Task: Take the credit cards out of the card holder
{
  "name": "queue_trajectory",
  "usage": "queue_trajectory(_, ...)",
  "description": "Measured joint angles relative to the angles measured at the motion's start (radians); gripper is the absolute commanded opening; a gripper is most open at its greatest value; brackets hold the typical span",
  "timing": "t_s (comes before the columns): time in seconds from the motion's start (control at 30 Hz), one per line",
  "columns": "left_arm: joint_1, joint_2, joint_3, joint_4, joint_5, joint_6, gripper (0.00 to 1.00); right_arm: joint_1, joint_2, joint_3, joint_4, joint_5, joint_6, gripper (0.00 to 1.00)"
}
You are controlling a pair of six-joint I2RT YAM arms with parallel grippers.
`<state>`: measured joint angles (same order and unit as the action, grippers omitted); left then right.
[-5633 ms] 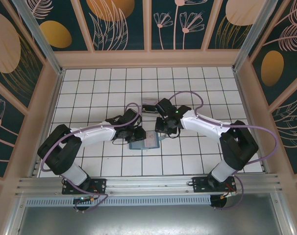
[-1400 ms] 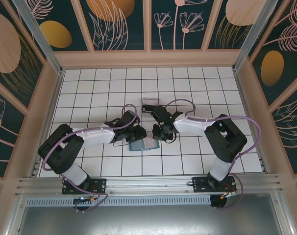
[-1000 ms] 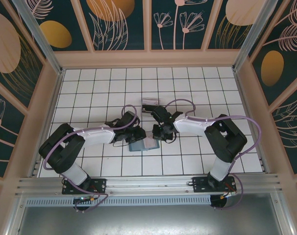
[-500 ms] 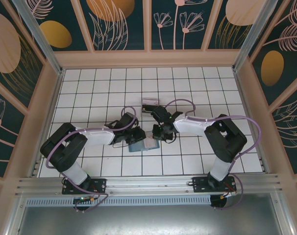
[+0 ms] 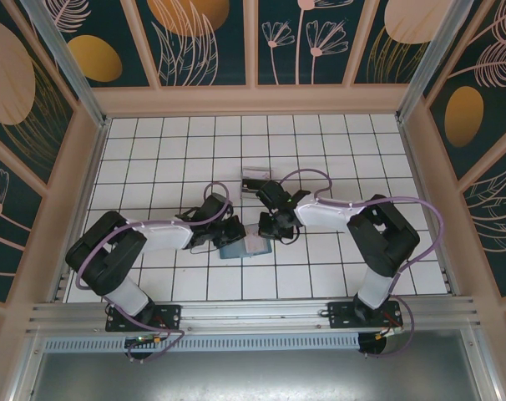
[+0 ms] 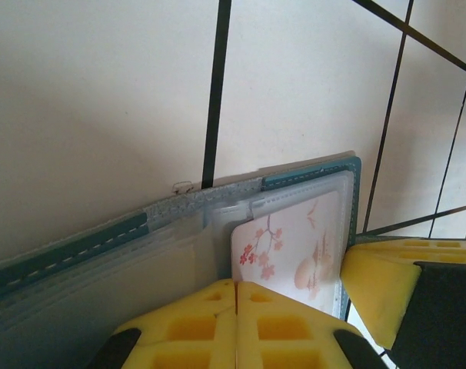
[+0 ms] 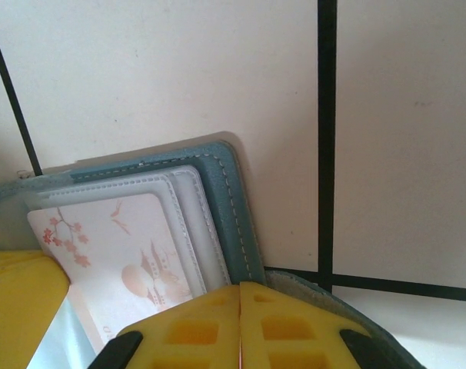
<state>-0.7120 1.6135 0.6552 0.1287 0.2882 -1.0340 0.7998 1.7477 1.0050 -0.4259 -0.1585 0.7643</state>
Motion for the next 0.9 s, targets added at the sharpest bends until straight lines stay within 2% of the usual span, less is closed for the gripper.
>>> queue_trajectory(0.63, 0.000, -0.079, -0.040, -0.028, -0.009, 0.001, 0.04, 0.001, 0.000, 0.002, 0.000, 0.000, 0.000, 0.06)
queue_trajectory(0.9, 0.000, -0.064, -0.046, -0.026, -0.006, 0.004, 0.04, 0.009, 0.000, 0.009, 0.000, 0.000, 0.005, 0.31)
